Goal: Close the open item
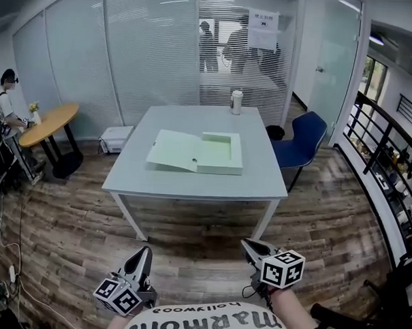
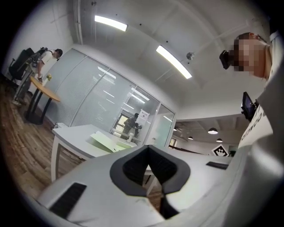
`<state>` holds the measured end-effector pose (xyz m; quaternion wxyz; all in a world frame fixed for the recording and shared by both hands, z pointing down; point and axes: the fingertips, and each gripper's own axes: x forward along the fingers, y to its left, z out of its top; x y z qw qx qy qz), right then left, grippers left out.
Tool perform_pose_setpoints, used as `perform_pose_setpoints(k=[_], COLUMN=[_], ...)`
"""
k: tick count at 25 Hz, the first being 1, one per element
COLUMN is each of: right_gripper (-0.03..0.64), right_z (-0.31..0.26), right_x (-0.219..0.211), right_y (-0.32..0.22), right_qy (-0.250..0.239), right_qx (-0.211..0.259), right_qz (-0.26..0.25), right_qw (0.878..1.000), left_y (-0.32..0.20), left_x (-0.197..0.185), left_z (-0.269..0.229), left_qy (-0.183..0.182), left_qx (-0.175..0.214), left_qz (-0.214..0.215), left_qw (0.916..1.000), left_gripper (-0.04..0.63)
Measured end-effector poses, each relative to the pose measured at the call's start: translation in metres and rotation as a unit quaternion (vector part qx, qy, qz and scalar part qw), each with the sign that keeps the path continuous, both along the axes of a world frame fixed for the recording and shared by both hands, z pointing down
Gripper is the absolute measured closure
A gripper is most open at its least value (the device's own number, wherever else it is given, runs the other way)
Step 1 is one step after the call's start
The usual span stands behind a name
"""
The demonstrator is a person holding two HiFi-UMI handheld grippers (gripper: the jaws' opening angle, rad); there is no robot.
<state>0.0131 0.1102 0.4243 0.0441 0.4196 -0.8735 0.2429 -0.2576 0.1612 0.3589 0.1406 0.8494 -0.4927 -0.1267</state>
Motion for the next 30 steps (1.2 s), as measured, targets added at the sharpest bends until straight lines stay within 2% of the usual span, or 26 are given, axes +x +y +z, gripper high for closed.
perform_pose_setpoints(k=[3,5,7,9,13,17,21,27,30], right_gripper=[0.617,0.617,0.617,0.617,0.617,0.617,0.617,0.617,0.617], right_z=[-0.008,-0.021,-0.027,-0.023,-0.005,0.012,0.022,0.022,0.019], right_x=[-0.002,-0.006,-0.007,-0.007,0.000,0.004,0.009,0.010,0.005], right_y=[-0.013,-0.018,-0.020,-0.023,-0.032,-0.032,-0.046,-0.086,-0.117], right_qy=[0.002,-0.025,-0.050,-0.060,-0.039,-0.035,-0.023,-0.012,-0.006], right_qx=[0.037,0.067,0.077,0.070,0.039,0.013,0.004,0.000,0.002], right_qz=[-0.031,-0.054,-0.062,-0.059,-0.037,-0.026,-0.005,0.015,0.027], right_qw=[0.999,0.996,0.994,0.994,0.998,0.999,1.000,1.000,1.000], left_y=[-0.015,-0.024,-0.026,-0.025,-0.025,-0.033,-0.055,-0.113,-0.145], left_x=[0.008,0.012,0.015,0.016,0.012,0.008,0.010,0.009,0.006], left_z=[0.001,0.001,0.006,0.011,0.020,0.032,0.035,0.032,0.030], left_qy=[0.014,0.022,0.022,0.012,-0.012,-0.009,0.000,0.029,0.024], left_qx=[0.001,0.001,-0.003,-0.010,-0.022,-0.041,-0.040,-0.033,-0.029], left_qz=[0.002,-0.001,-0.006,-0.011,-0.027,-0.035,-0.021,-0.002,0.020], left_qw=[0.9999,0.9998,0.9997,0.9998,0.9993,0.9985,0.9990,0.9990,0.9991], left_gripper=[0.609,0.609,0.609,0.609,0.609,0.609,0.609,0.609,0.609])
